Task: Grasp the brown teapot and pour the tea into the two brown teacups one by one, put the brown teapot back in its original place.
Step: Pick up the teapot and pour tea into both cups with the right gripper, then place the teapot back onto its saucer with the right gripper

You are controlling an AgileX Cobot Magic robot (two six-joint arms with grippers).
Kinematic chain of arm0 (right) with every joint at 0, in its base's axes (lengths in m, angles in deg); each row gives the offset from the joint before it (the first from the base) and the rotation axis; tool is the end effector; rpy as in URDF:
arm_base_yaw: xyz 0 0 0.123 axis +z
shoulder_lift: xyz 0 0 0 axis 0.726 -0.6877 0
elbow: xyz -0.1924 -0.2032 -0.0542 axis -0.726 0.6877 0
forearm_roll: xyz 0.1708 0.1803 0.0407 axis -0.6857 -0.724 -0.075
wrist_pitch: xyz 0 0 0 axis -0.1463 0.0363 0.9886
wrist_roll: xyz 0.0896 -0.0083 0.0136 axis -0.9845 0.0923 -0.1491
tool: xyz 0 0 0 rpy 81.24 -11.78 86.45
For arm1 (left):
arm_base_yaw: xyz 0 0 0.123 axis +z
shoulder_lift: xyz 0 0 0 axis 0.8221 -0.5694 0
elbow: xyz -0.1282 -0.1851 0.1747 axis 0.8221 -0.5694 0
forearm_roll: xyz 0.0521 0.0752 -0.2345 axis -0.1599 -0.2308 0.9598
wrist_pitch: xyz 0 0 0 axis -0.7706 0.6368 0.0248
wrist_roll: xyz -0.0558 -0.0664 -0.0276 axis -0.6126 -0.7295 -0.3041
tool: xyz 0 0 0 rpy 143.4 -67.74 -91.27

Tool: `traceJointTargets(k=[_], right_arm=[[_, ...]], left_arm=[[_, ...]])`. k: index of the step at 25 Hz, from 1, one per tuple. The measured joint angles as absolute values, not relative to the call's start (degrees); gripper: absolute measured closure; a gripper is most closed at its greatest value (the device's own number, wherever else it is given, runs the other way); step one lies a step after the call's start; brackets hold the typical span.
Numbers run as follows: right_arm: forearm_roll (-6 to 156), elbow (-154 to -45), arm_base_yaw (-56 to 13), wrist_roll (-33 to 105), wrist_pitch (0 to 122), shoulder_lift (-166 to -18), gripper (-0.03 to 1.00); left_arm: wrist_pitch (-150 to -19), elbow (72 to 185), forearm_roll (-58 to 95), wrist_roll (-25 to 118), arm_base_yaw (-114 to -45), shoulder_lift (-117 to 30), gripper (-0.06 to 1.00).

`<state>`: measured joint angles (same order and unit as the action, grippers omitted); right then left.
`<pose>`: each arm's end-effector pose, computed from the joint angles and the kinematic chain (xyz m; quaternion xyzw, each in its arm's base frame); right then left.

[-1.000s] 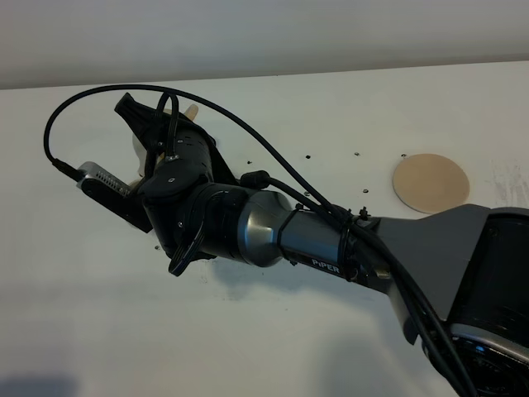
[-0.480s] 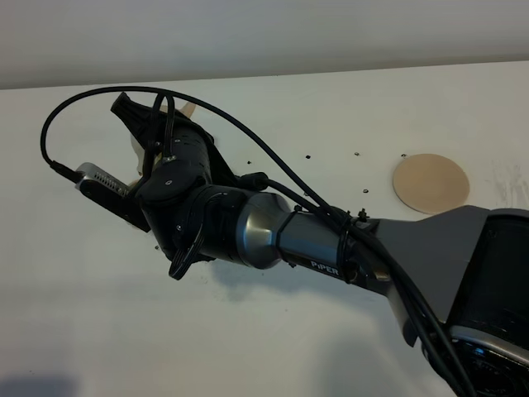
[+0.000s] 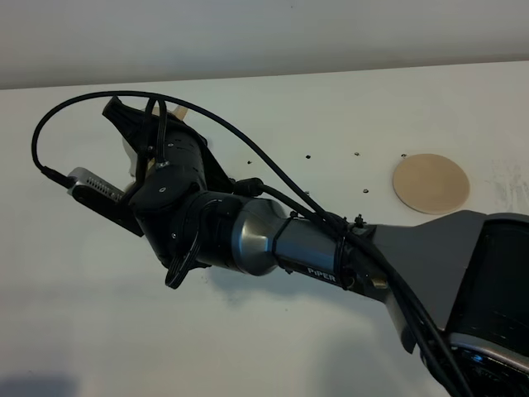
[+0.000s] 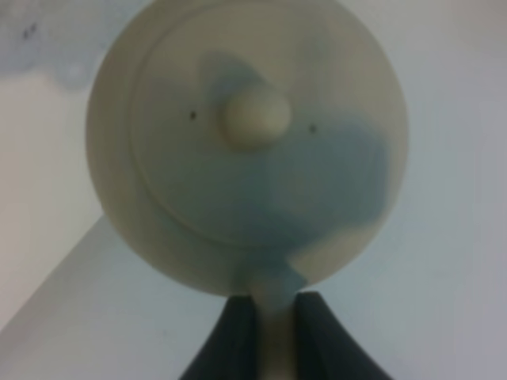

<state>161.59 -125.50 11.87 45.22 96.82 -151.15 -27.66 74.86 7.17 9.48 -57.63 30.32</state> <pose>0.3241 0.4062 0.2000 -0.7808 0.2845 -0.4834 0.2751 -0.0011 -0.0029 0.2651 -0.0027 0.8632 -0.0408 0.5032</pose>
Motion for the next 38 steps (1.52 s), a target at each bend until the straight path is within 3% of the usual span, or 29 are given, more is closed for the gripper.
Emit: traceJointTargets(k=[8,20,38], right_arm=[[159.07,-125.50,11.87,41.96,96.57,-151.15,0.87],[140.25,-129.95,9.40,31.10,99.03,-150.89,0.87],[80.60,-135.75,8.33,29.00,113.86,-142.71,0.87]], left_arm=[[-27.66,74.86,7.17,9.48,-57.63,30.32,0.61],[-27.66,74.86,7.17,9.48,-57.63,30.32,0.61],[-27.62,74.86,7.17,9.48,-57.63,30.32,0.61]])
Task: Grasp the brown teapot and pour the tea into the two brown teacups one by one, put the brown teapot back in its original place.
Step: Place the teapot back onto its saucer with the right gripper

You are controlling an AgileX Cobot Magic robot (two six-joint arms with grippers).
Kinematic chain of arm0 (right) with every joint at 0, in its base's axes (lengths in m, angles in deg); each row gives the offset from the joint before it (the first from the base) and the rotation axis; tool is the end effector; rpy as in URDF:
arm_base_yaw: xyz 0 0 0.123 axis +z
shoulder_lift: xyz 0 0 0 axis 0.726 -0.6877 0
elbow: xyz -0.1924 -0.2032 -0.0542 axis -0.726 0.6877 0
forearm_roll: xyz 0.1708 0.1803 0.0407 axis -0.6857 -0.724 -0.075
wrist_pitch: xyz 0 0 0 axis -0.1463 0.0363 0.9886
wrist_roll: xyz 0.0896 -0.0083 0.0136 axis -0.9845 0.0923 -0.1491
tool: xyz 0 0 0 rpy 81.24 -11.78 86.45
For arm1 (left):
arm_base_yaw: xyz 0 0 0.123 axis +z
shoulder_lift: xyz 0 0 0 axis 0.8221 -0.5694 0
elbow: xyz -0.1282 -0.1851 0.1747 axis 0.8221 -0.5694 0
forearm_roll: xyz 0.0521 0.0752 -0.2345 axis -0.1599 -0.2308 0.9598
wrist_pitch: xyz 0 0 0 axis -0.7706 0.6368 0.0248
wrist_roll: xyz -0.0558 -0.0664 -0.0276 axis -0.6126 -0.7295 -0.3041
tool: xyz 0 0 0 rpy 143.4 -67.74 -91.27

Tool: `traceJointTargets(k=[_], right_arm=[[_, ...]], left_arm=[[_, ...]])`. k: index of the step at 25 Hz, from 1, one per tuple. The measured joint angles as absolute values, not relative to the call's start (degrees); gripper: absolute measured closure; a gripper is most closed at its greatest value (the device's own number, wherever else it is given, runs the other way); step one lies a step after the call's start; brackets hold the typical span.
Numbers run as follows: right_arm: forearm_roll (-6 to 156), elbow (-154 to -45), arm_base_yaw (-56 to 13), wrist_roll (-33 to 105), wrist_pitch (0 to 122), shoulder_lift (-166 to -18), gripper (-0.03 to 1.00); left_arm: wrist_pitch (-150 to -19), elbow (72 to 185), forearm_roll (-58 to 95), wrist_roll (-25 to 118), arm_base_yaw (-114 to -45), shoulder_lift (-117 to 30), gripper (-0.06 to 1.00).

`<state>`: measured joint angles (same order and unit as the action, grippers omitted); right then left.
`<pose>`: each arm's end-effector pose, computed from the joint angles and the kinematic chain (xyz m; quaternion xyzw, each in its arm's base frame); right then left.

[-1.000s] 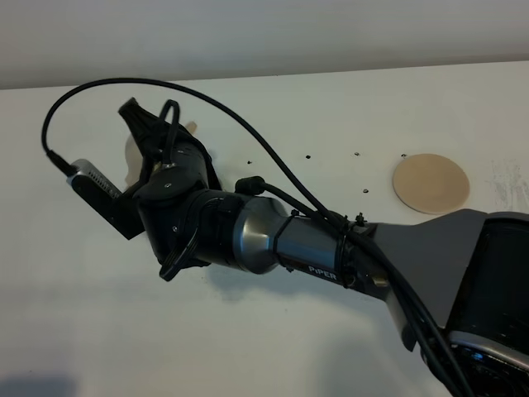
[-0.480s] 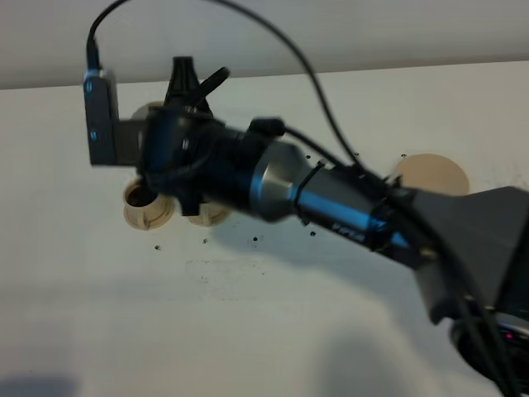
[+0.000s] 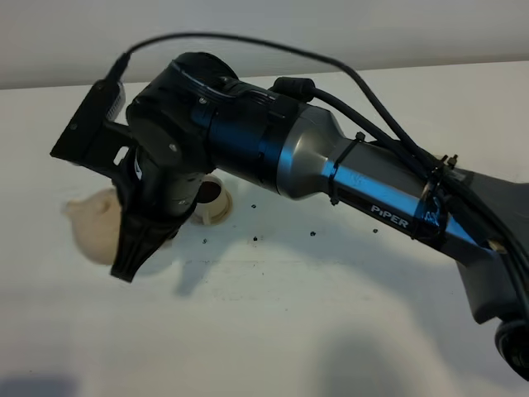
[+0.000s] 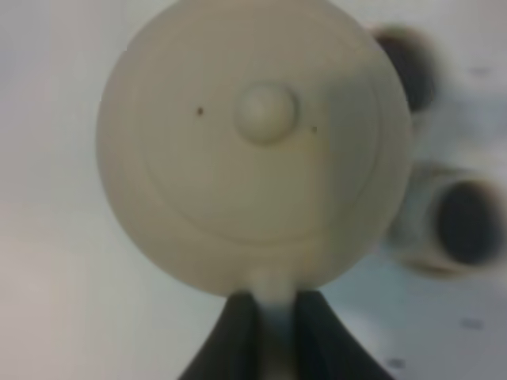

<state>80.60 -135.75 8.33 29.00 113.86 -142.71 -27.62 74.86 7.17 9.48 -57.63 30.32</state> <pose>0.2740 0.3940 0.2636 -0.5609 0.7985 0.0877 0.2003 -0.0011 -0.0029 0.2651 -0.0027 0.8634 -0.0407 0.5029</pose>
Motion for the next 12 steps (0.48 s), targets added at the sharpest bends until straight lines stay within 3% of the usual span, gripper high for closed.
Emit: traceJointTargets(k=[12], right_arm=[[77.75,-135.79,3.27,28.05,110.79,-149.59,0.87]], left_arm=[[-27.62,74.86,7.17,9.48,-57.63,30.32,0.61]])
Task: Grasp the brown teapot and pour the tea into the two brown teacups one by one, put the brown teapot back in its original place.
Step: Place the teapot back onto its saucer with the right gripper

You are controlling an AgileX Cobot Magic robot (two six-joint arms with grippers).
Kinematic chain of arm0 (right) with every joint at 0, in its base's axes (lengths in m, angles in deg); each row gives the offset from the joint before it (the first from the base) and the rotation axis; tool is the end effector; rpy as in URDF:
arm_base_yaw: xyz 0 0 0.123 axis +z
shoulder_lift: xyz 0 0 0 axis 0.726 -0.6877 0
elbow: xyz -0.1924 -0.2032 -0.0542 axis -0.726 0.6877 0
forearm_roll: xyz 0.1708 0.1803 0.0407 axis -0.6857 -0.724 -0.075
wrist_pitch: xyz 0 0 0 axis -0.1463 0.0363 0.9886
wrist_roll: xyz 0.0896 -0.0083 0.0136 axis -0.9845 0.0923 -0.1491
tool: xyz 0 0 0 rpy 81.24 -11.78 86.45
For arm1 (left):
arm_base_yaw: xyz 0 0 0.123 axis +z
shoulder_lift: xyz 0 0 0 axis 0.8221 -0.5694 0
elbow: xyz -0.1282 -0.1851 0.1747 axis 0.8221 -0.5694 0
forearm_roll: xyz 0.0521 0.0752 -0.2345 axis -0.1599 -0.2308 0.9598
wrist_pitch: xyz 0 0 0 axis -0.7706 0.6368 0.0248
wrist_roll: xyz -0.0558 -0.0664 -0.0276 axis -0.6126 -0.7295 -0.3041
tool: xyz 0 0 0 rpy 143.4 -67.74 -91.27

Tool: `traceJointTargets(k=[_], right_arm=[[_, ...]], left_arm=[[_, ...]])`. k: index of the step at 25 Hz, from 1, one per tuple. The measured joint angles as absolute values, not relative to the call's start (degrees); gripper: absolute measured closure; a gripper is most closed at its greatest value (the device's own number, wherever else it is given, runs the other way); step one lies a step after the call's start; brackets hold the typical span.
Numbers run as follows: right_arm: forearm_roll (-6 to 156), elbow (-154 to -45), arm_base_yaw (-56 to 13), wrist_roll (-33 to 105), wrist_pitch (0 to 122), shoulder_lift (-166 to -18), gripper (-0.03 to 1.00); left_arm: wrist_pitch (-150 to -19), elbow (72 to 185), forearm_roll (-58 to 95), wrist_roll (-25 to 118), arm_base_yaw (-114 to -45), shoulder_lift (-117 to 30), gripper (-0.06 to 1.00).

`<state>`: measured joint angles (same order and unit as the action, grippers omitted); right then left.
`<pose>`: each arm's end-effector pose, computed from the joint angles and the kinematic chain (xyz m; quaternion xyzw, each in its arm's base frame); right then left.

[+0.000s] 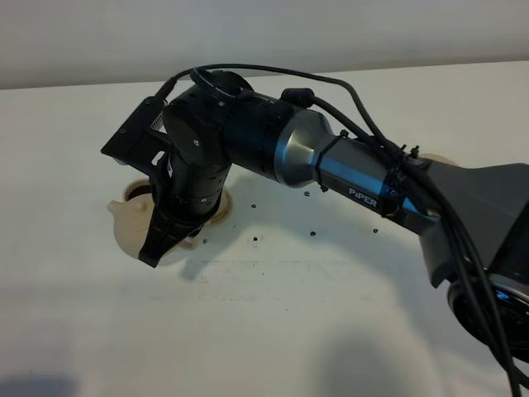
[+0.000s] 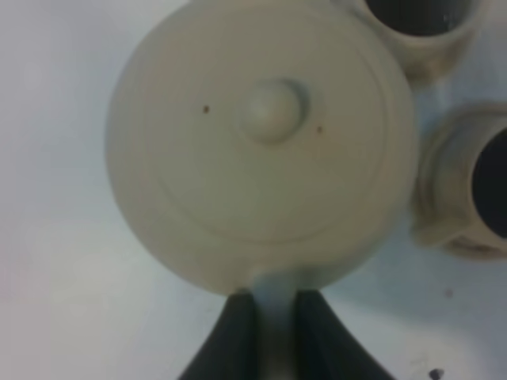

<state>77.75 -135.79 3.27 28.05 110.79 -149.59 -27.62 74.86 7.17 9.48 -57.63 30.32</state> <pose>0.3164 0.3846 0.2072 -0.5131 0.8371 0.0926 0.1656 -0.0011 -0.0029 0.2651 -0.0027 0.8634 -0.0407 0.5029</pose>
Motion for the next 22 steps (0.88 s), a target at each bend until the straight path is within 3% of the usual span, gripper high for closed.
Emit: traceJointTargets(k=[22], right_arm=[[75.10,-135.79,3.89,27.43,111.14,-154.12,0.87]], left_arm=[[-27.62,74.86,7.17,9.48,-57.63,30.32,0.61]])
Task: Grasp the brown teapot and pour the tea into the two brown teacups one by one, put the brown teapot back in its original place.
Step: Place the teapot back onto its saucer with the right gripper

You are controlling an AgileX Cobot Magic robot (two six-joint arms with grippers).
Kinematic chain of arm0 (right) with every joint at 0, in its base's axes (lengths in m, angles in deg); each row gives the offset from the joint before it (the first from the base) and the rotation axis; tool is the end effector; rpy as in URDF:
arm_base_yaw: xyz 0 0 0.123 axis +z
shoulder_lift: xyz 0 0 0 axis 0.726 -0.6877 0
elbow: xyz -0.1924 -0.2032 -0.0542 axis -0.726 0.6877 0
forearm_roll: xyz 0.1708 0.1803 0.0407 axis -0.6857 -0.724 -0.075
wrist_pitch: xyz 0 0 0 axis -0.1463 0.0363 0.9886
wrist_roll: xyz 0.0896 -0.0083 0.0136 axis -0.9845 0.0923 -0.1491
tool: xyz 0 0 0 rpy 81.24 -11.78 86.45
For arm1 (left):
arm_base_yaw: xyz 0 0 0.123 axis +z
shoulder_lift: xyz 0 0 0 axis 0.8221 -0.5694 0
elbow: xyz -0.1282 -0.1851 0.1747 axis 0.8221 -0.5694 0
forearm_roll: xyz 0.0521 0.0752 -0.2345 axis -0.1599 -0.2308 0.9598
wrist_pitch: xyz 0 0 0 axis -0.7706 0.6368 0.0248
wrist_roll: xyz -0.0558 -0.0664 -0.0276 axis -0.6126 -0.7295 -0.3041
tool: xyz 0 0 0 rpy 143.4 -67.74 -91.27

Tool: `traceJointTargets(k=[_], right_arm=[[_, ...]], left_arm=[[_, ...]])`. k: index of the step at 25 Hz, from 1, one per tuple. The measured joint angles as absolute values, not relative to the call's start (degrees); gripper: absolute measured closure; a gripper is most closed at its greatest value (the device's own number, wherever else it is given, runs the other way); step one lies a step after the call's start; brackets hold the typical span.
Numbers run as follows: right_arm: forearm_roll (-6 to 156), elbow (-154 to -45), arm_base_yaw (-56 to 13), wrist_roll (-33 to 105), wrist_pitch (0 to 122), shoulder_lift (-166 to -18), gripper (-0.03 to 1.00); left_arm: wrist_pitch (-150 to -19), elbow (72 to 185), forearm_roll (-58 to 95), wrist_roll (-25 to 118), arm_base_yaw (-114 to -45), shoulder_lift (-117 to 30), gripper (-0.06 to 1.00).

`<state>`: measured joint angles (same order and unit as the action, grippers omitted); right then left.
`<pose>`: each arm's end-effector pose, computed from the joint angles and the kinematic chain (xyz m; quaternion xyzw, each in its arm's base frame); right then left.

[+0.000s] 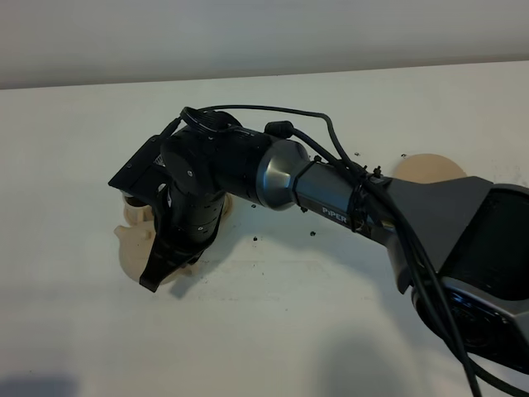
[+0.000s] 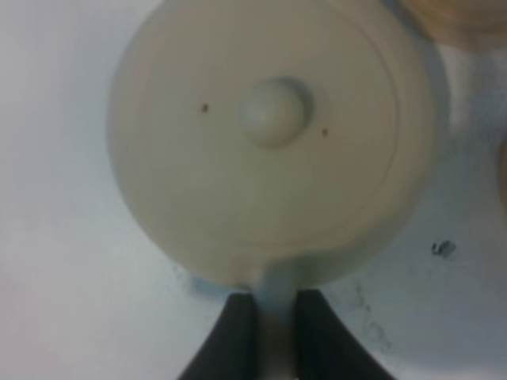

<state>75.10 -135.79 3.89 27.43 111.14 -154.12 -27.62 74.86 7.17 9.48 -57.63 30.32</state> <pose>0.3124 0.3939 0.1678 -0.5076 0.8475 0.1011 0.1181 -0.0011 -0.0029 0.2651 -0.0027 0.8634 -0.0407 0.5029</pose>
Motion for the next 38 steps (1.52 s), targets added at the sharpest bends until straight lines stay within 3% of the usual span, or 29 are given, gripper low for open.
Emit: traceJointTargets(k=[10,21,33,38], right_arm=[[76.09,-135.79,3.74,28.92,121.05,-140.10,0.87],[80.21,-133.88,-9.18,24.84,121.73,-135.33,0.87],[81.56,-94.73,-24.63,15.49,97.96,-114.50,0.87],[83.39,-84.51,-31.12,11.31,94.53,-111.64,0.87]], left_arm=[[-27.62,74.86,7.17,9.48,-57.63,30.32,0.61],[-27.62,74.86,7.17,9.48,-57.63,30.32,0.61],[-27.62,74.86,7.17,9.48,-57.63,30.32,0.61],[-27.62,74.86,7.17,9.48,-57.63,30.32,0.61]])
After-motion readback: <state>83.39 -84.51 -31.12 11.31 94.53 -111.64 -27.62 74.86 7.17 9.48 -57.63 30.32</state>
